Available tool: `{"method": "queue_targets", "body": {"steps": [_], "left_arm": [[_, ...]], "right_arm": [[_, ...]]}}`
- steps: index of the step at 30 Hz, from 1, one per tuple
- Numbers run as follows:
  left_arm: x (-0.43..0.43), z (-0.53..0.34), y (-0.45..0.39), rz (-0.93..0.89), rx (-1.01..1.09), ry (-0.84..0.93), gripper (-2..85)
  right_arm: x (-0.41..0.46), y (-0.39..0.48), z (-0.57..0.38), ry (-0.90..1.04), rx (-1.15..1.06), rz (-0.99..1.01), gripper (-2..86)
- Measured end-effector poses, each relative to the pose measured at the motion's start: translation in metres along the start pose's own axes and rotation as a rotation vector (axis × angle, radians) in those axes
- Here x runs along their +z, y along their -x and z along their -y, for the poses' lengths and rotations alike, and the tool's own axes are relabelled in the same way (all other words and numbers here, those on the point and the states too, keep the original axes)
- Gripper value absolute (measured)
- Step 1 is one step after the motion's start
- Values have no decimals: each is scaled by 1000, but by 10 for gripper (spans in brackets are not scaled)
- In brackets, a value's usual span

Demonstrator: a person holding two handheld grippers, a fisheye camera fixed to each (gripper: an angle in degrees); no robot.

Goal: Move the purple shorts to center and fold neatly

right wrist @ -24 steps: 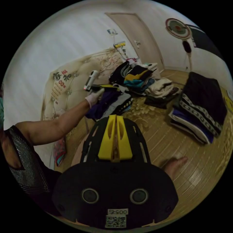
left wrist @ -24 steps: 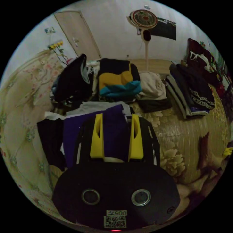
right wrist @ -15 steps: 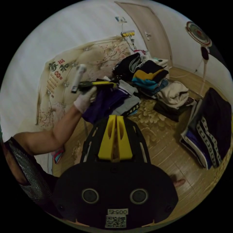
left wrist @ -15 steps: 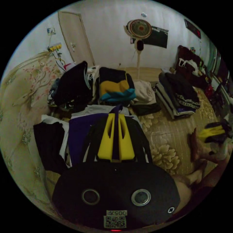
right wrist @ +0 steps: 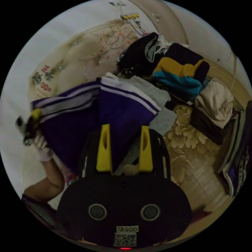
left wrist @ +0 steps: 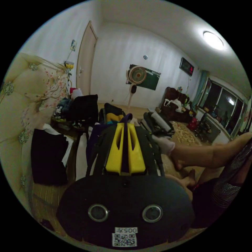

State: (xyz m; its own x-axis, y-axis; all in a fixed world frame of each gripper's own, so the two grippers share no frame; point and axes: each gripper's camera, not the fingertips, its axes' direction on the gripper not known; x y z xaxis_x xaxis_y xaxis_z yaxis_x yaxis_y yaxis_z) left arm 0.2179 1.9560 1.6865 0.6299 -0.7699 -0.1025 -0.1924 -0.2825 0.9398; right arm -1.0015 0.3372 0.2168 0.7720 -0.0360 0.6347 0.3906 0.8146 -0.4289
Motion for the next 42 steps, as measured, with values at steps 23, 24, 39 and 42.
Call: {"method": "queue_targets", "body": {"steps": [23,24,39,42], "left_arm": [[-93,2,-40,-279,-96,-345,18],[-79,8,-55,-311,-76,-324,17],[245,76,-311,-648,-63,159,21],[320,96,-380,-726,-119,163,20]], "right_arm": [[-441,146,-167,-675,-3,-453,-16],[-453,147,-177,-682,10,-469,-16],[-669,66,-405,-626,504,-677,-17],[-727,42,-450,-699,582,-656,-17]]}}
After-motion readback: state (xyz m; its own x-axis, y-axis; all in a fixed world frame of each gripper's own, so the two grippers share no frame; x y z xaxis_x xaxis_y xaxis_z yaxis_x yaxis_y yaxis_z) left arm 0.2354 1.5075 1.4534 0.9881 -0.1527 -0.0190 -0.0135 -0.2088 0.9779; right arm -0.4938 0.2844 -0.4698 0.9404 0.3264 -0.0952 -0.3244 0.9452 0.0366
